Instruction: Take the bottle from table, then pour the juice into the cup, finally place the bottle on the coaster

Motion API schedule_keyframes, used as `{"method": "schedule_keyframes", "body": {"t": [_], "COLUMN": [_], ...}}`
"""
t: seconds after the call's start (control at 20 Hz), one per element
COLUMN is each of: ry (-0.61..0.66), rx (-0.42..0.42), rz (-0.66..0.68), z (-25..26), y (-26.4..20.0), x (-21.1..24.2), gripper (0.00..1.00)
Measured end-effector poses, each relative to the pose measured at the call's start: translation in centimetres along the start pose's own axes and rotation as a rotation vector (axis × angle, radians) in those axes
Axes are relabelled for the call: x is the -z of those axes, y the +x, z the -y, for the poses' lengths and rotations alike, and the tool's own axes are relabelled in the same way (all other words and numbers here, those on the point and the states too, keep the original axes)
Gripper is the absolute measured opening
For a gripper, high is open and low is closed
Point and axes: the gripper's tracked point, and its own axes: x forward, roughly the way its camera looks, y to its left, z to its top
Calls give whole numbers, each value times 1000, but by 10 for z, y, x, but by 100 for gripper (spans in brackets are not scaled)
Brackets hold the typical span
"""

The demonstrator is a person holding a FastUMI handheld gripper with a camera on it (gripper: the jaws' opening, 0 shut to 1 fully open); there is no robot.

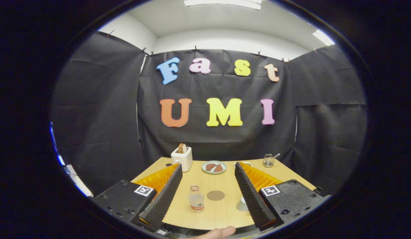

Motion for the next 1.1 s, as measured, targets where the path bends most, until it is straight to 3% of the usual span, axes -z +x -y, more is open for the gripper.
{"method": "schedule_keyframes", "body": {"t": [0.7, 1.1], "ry": [-22, -4], "rx": [-1, 28], "rz": [-23, -65], "z": [-38, -41], "y": [38, 75], "x": [78, 151], "gripper": [100, 100]}}
